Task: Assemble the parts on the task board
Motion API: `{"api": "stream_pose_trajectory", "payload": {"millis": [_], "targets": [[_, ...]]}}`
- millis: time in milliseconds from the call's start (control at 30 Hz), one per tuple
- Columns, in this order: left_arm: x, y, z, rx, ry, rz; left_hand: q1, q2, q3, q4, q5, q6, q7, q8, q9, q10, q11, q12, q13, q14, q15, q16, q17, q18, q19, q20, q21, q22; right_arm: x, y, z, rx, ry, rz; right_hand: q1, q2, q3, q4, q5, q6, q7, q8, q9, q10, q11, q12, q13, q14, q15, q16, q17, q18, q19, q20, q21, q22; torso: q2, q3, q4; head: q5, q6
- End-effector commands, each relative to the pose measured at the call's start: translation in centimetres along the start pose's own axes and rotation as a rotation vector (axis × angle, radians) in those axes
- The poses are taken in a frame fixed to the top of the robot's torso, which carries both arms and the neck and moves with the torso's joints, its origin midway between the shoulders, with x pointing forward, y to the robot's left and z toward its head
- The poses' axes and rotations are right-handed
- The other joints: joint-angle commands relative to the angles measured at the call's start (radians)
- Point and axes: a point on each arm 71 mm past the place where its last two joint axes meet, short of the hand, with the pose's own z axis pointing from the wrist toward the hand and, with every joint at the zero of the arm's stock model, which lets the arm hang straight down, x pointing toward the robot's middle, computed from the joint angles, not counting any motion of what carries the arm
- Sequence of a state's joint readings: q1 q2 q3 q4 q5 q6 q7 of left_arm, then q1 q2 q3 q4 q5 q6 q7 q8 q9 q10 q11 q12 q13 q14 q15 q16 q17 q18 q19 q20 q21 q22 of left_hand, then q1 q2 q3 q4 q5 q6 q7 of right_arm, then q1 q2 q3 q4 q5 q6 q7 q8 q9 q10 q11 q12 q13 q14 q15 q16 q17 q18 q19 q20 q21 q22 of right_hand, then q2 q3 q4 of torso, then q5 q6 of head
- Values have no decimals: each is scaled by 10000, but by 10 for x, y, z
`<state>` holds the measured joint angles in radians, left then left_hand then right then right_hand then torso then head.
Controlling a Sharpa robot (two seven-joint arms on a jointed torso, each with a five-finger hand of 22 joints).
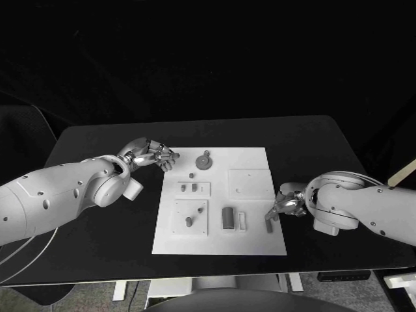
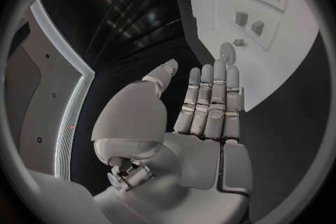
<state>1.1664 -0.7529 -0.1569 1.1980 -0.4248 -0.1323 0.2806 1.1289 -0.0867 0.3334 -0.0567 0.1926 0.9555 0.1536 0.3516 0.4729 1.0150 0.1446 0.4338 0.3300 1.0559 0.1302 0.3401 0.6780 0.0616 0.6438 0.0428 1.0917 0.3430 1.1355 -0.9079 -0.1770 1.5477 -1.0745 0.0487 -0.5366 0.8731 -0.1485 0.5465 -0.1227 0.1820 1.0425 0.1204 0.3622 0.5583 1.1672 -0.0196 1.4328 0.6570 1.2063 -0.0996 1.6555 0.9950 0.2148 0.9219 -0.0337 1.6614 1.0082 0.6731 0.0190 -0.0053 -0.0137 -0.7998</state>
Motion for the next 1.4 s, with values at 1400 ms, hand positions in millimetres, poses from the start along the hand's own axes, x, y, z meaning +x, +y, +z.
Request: {"api": "stream_pose_trajectory", "payload": {"millis": [1400], "targets": [[0, 1, -2, -50, 193, -200, -51, 85, 27, 6, 18, 81, -6, 58, 18, 111, -2, 61, 12, 94, -21, 44, 21, 99, 105, -7, 50, 16, 27, 18, 24, 589, 221, -3123, 1106, 172, 225, -194, 17, 271, 129, 80, 145, -1, 17, -93, -39, -38, -48, 16, -26, 470, -53, -46, 1300, -43, -1, -15, 1, -46, -225]]}}
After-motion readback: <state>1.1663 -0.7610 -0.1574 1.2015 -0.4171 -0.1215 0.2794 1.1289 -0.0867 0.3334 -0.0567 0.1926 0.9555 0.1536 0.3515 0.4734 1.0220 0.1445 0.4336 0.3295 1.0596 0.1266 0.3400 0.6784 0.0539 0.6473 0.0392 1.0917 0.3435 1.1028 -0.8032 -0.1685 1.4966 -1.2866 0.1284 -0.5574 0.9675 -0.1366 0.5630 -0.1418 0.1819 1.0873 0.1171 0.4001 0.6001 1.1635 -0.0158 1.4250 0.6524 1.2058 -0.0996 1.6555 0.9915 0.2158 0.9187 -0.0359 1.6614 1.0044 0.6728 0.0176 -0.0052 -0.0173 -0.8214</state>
